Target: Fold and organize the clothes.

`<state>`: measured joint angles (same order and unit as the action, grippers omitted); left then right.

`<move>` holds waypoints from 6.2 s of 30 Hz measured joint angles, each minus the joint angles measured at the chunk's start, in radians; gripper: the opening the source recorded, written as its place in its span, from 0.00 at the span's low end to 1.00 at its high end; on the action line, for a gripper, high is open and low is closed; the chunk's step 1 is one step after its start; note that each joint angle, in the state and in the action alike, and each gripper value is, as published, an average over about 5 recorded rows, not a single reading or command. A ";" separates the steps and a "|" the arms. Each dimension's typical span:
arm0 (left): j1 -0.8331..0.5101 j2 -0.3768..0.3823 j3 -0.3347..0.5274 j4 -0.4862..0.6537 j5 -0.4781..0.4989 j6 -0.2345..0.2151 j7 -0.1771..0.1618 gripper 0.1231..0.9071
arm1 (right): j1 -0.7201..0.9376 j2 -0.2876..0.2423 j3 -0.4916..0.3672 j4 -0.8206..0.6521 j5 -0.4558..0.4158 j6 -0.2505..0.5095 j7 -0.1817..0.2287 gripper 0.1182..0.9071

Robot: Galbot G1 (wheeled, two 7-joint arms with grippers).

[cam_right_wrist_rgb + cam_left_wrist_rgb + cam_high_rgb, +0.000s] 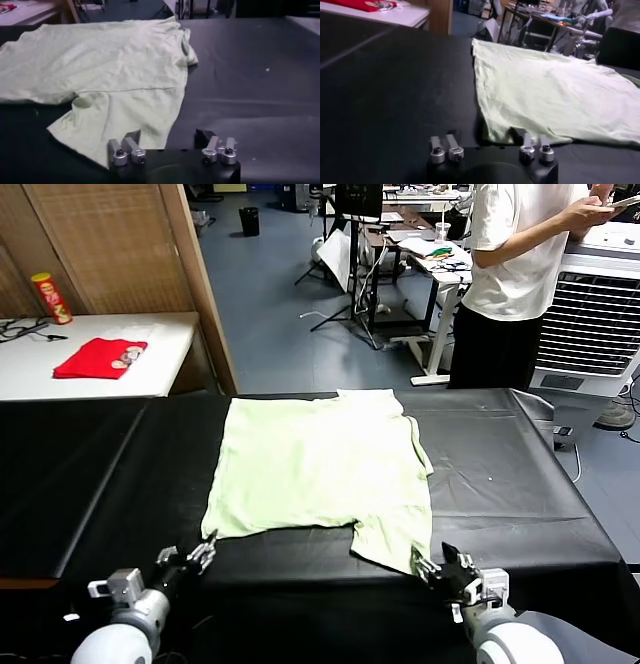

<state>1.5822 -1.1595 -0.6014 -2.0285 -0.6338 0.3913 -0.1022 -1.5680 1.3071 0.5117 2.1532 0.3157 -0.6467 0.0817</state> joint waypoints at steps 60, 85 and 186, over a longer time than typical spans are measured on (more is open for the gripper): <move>-0.312 -0.007 0.085 0.204 0.221 -0.109 -0.007 0.59 | 0.393 -0.113 -0.089 -0.300 -0.041 0.215 -0.122 0.70; -0.260 -0.001 0.073 0.209 0.133 -0.080 0.022 0.24 | 0.277 -0.116 -0.073 -0.225 -0.042 0.206 -0.110 0.02; -0.933 0.050 0.404 0.708 -0.003 0.139 -0.019 0.06 | 1.074 0.008 -0.322 -1.069 0.063 0.169 -0.115 0.00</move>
<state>0.6496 -1.1097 -0.1970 -1.3203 -0.6364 0.5304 -0.1214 -0.4945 1.3152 0.1892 1.0845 0.3787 -0.4781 -0.0338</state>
